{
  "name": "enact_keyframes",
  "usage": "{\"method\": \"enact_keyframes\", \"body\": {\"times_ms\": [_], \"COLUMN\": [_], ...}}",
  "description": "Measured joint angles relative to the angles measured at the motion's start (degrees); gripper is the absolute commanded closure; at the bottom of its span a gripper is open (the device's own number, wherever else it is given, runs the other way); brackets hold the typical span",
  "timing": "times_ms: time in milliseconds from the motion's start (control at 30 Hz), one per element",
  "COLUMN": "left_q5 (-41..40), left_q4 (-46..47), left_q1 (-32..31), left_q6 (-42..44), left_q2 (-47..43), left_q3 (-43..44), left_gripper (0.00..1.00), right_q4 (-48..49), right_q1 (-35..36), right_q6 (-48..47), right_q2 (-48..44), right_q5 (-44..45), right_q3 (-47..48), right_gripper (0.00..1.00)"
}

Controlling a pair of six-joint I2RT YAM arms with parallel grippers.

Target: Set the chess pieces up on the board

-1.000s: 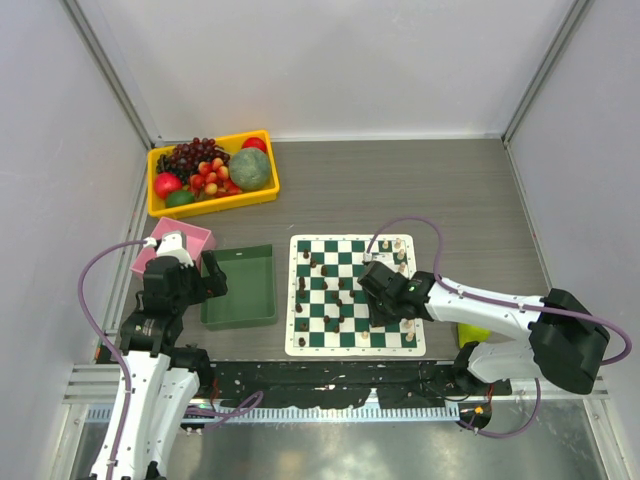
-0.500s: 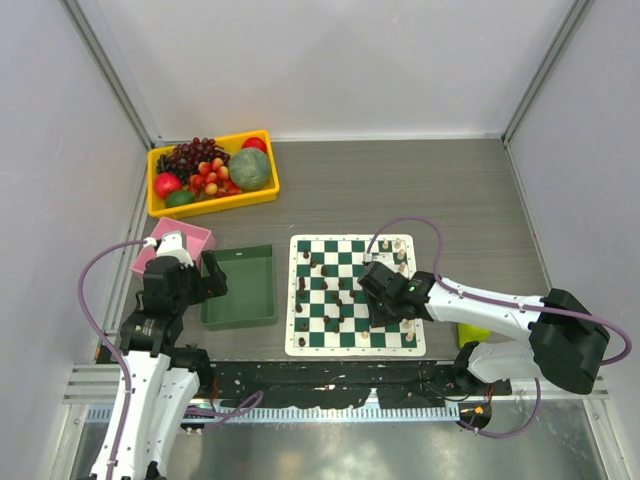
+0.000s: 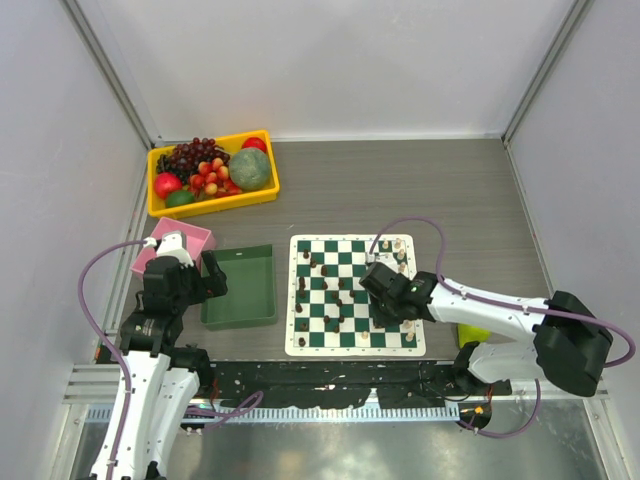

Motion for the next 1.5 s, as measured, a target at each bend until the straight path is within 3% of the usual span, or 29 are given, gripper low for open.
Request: {"method": "enact_keyframes", "body": {"times_ms": [333, 1167, 1500], "left_q5": [0.1, 0.2, 0.2], "left_q4": [0.0, 0.0, 0.0], "left_q1": [0.0, 0.0, 0.0], "left_q6": [0.0, 0.0, 0.0], "left_q2": [0.0, 0.7, 0.7], "left_q3": [0.0, 0.0, 0.0], "left_gripper": [0.01, 0.01, 0.01], "right_q4": [-3.1, -4.6, -4.4], "right_q1": [0.0, 0.0, 0.0], "right_q6": [5.0, 6.0, 5.7], "right_q2": [-9.7, -7.1, -6.3], "right_q5": [3.1, 7.9, 8.1], "right_q3": [-3.8, -4.2, -4.0], "right_gripper": [0.80, 0.80, 0.74]}}
